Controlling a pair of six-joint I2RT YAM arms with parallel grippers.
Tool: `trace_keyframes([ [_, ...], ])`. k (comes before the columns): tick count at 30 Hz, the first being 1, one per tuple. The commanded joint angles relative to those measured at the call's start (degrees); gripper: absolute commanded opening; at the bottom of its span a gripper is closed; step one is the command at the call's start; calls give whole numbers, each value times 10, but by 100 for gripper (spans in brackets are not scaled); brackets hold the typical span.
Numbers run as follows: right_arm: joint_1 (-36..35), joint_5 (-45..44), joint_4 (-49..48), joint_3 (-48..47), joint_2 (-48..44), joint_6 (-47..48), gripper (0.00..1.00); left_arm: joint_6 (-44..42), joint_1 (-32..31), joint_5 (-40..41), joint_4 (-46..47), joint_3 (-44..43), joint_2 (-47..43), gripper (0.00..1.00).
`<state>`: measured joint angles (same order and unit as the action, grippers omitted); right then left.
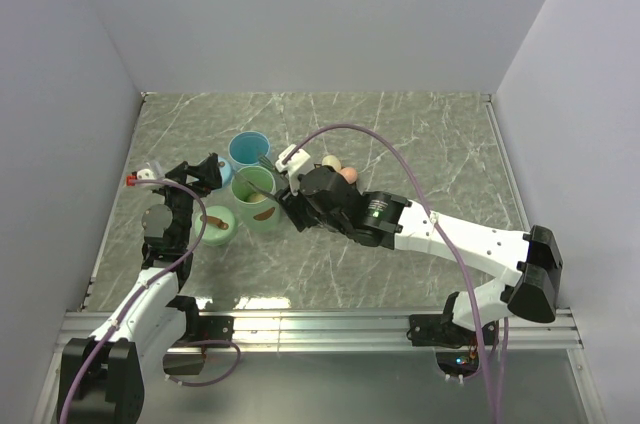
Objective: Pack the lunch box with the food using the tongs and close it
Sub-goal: Place the food into the lunch box, then pick up the food using the clamp
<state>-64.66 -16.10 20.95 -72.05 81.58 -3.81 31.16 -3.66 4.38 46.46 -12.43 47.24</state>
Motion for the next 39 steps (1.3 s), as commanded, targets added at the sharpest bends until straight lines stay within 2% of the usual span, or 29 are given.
trace_keyframes([
  [1,-6,-10,-26,-22,-10,9,61,7,3,-1,21,-4,-3,99],
  [7,-6,-39,-36,-7,-30,6,61,7,3,-1,23,-5,-3,99],
  [15,-5,-153,-11,43,-92,-35,62,7,3,-3,24,-4,-2,99],
  [19,14,-179,10,67,-107,-63,63,7,3,-5,24,-5,-1,100],
  [30,74,-164,59,74,-23,-130,63,7,2,-3,21,-5,-4,99],
  [39,82,-128,91,89,-2,-166,63,6,3,-4,22,-6,0,99],
])
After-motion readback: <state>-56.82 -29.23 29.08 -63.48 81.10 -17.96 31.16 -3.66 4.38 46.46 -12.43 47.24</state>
